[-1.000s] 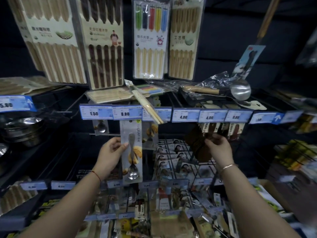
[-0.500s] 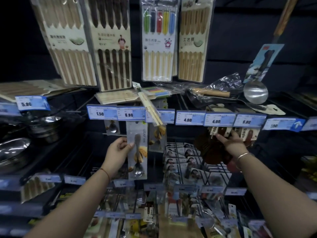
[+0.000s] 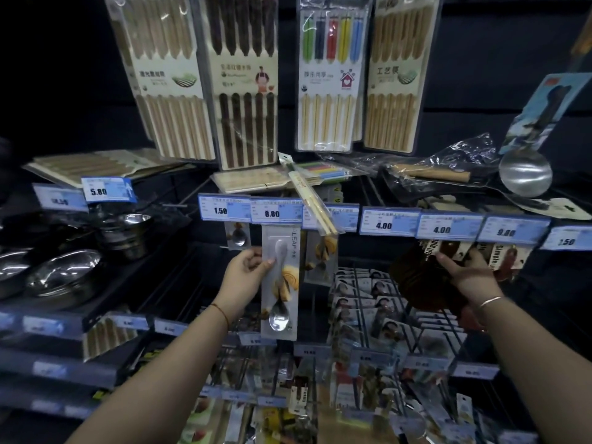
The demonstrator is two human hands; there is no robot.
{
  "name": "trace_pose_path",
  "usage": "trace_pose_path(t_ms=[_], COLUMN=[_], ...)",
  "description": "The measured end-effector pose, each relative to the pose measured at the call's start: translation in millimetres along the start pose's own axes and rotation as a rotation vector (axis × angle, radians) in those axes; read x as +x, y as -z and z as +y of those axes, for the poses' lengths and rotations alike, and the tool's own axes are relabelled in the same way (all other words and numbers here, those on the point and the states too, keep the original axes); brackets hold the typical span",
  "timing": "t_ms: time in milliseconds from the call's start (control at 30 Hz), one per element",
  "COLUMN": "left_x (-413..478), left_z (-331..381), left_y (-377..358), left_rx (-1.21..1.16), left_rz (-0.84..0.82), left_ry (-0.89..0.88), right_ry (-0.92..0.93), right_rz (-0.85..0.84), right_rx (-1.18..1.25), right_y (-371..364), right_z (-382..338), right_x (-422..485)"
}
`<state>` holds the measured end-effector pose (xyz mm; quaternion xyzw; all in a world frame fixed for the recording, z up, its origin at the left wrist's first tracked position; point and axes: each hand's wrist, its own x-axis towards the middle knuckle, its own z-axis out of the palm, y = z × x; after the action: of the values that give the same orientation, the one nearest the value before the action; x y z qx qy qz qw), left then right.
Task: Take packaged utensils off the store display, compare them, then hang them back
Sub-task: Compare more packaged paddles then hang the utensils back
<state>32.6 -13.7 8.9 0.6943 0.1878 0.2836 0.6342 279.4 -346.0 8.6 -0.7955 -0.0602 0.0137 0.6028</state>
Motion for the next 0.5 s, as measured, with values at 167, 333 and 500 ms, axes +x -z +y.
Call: trace_pose_path(t_ms=[167,333,500], left_x=[10.4,36.2,66.9], left_z=[-1.0,-1.0,-2.4], left_y=[-3.9,-15.1,-18.2], left_rx=[0.043,0.136,0.154], left_rz=[0.006,0.052,0.062], left_ry=[-0.008,-0.006,0.037], right_ry=[-0.009,-0.025,-0.051], right_rz=[-0.002,-0.010,0.047], right_rx=[-0.037,-0.108,-0.057], right_y=[1.6,6.0,11.2], right_z=[1.4,1.0,11.9], right_x=[-1.7,-7.7,-18.3])
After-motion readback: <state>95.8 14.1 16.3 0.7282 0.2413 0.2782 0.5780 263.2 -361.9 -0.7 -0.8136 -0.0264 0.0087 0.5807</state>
